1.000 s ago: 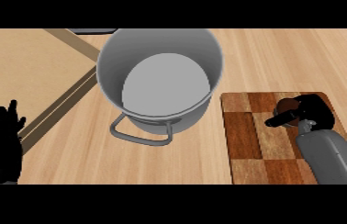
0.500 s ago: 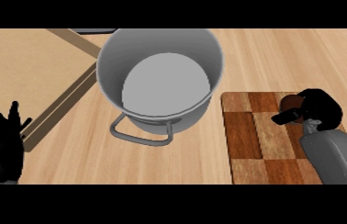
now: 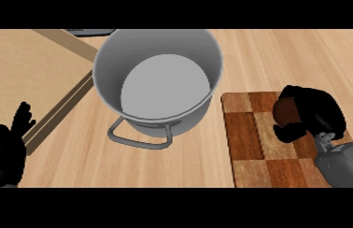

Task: Pick the cupcake from the cutting board and place it in the pot

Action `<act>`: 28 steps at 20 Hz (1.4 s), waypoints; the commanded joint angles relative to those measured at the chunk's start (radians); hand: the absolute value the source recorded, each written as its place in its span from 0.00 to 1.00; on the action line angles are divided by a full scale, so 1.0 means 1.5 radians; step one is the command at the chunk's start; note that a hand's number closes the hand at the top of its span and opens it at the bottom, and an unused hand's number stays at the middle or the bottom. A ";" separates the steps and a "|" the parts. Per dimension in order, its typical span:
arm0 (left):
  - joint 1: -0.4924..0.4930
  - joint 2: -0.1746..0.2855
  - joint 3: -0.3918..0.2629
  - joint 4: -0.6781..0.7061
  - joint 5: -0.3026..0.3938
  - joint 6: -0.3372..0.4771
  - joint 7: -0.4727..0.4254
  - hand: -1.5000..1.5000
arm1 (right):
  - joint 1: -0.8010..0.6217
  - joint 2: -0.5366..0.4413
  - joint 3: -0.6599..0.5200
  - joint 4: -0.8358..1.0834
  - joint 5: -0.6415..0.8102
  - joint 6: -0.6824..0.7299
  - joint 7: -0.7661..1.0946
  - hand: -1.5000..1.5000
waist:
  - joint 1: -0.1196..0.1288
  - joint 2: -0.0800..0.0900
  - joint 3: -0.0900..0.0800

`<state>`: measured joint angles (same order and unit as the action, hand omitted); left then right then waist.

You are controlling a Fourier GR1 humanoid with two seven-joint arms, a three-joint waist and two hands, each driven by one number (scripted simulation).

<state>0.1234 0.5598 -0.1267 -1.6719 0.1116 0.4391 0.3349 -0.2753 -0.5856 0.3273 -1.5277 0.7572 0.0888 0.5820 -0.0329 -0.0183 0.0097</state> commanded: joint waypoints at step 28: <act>-0.114 0.010 -0.024 0.073 -0.009 -0.067 0.073 0.50 | -0.461 0.125 -0.020 -0.274 -0.134 0.119 0.269 1.00 | 0.030 0.014 -0.008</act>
<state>0.0404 0.5331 -0.1379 -1.6165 0.1570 0.3666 0.3848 -0.8288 -0.4861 0.2338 -2.0446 0.5337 0.2446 0.8894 0.0172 -0.0102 0.0030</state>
